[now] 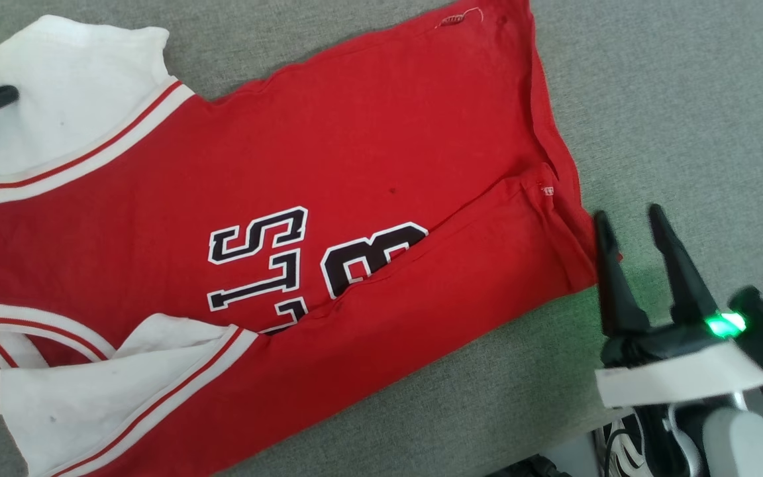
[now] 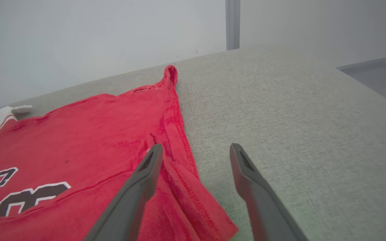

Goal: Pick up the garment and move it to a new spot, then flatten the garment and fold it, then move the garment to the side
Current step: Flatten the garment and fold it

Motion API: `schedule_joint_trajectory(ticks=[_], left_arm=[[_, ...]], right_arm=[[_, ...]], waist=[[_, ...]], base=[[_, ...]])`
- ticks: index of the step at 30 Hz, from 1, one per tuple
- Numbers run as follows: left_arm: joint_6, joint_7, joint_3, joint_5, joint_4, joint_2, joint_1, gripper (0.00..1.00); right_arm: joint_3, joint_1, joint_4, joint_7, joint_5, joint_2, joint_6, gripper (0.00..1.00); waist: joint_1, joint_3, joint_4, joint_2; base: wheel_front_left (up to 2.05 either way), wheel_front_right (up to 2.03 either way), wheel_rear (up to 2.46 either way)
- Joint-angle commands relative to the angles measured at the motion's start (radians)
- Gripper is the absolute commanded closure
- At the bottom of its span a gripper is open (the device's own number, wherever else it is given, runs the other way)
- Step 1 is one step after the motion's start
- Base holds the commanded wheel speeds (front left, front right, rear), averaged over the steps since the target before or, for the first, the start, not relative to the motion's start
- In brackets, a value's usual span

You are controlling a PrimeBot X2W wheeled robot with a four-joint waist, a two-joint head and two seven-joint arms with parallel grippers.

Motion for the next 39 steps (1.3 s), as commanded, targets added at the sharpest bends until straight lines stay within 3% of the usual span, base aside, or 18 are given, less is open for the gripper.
schedule_joint_trajectory(ticks=[1, 5, 10, 19, 32, 33, 34, 35, 39], left_arm=[[0.003, 0.011, -0.020, -0.001, -0.005, -0.023, 0.010, 1.00], [0.003, -0.012, -0.011, 0.025, -0.011, -0.026, -0.013, 1.00], [0.003, -0.026, -0.012, 0.046, -0.044, -0.046, -0.035, 1.00], [0.003, -0.070, -0.032, 0.060, -0.111, -0.106, -0.062, 1.00], [0.003, -0.124, -0.090, 0.069, -0.148, -0.147, -0.057, 1.00], [0.003, -0.130, -0.092, 0.068, -0.150, -0.151, -0.062, 1.00], [0.003, -0.136, -0.094, 0.065, -0.151, -0.156, -0.066, 1.00], [0.003, -0.142, -0.096, 0.066, -0.153, -0.159, -0.071, 1.00], [0.003, -0.181, -0.110, 0.065, -0.148, -0.185, -0.068, 1.00]], right_arm=[[0.013, -0.032, 0.005, 0.017, -0.018, 0.001, -0.001, 0.00], [0.044, -0.130, 0.027, 0.117, -0.050, 0.001, -0.001, 0.00], [0.065, -0.343, 0.116, 0.385, -0.127, 0.002, -0.001, 0.00], [-0.039, -0.705, 0.274, 0.810, -0.207, 0.001, -0.001, 0.00], [-0.154, -0.838, 0.448, 1.091, -0.290, 0.000, -0.001, 0.00], [-0.155, -0.841, 0.445, 1.095, -0.288, 0.001, -0.001, 0.26], [-0.159, -0.843, 0.440, 1.088, -0.285, 0.001, -0.001, 0.90], [-0.165, -0.843, 0.437, 1.081, -0.281, 0.000, -0.001, 1.00], [-0.172, -0.824, 0.416, 1.034, -0.272, 0.000, -0.001, 1.00]], waist=[[0.0000, 0.007, 0.002, 0.0000], [0.0000, 0.019, 0.005, 0.0000], [0.0000, 0.037, 0.044, 0.0000], [0.0000, 0.056, 0.148, 0.0000], [0.0000, 0.045, 0.204, 0.0000], [0.0000, 0.044, 0.205, 0.0000], [0.0000, 0.042, 0.206, 0.0000], [0.0000, 0.040, 0.207, 0.0000], [0.0000, 0.003, 0.217, 0.0000]], base=[[0.00, 0.00, 0.00], [0.00, 0.00, 0.00], [0.00, 0.00, 0.00], [0.00, 0.00, 0.00], [0.00, 0.00, 0.00], [0.00, 0.00, 0.00], [0.00, 0.00, 0.00], [0.00, 0.00, 0.00], [0.00, 0.00, 0.00]])
